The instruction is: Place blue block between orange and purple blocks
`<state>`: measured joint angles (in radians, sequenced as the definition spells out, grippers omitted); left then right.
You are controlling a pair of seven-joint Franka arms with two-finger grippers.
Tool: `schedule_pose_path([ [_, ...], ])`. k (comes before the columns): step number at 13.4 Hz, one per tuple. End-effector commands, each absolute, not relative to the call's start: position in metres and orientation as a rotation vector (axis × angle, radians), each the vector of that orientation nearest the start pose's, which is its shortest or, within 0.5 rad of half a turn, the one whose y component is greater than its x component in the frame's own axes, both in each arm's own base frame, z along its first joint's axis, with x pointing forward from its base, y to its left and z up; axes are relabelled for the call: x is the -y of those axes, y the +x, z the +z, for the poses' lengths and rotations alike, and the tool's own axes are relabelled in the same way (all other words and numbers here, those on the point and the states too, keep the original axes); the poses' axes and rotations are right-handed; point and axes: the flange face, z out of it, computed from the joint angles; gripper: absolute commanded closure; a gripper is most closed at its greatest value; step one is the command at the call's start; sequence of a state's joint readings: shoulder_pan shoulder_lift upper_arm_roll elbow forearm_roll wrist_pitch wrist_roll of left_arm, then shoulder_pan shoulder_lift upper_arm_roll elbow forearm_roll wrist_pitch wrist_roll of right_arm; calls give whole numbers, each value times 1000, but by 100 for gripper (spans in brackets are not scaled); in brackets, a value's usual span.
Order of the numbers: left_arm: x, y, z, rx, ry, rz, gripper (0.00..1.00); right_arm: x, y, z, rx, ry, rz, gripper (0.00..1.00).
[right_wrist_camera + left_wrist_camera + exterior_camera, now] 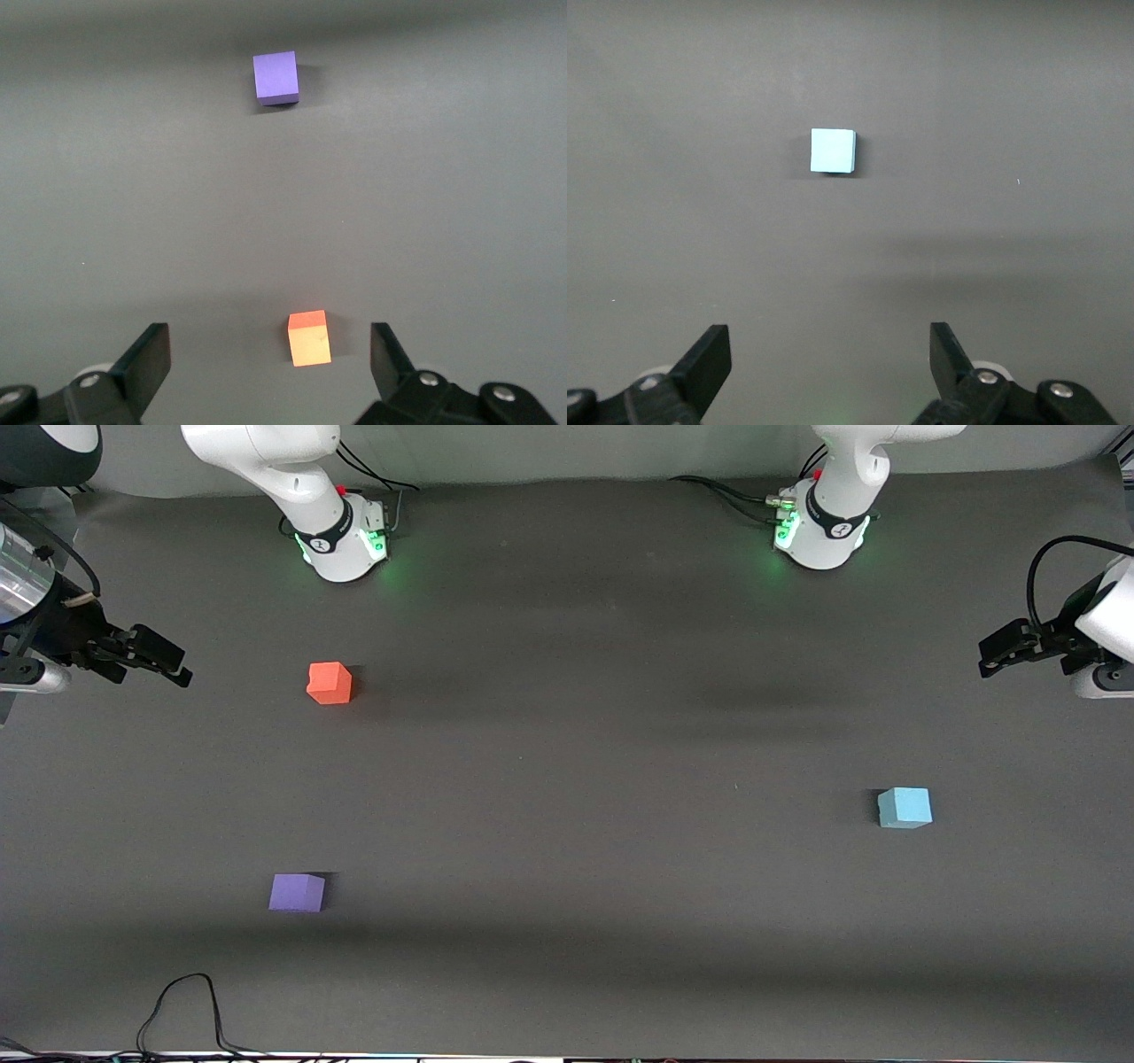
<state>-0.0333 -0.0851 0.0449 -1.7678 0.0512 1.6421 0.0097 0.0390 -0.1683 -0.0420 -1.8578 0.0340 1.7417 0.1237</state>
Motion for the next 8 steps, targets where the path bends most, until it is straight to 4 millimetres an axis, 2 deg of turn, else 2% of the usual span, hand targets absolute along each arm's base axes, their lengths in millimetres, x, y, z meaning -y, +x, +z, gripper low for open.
schedule_pose_path([
  [1,-12,532,589,4,-3091,86,0,-3,510,597,-164,-3073,-75,0],
  [6,-11,535,600,-5,-3090,98,0,-9,513,593,-146,-3073,-86,0],
  [8,-14,539,593,2,-3089,122,0,-8,515,590,-152,-3072,-91,0],
])
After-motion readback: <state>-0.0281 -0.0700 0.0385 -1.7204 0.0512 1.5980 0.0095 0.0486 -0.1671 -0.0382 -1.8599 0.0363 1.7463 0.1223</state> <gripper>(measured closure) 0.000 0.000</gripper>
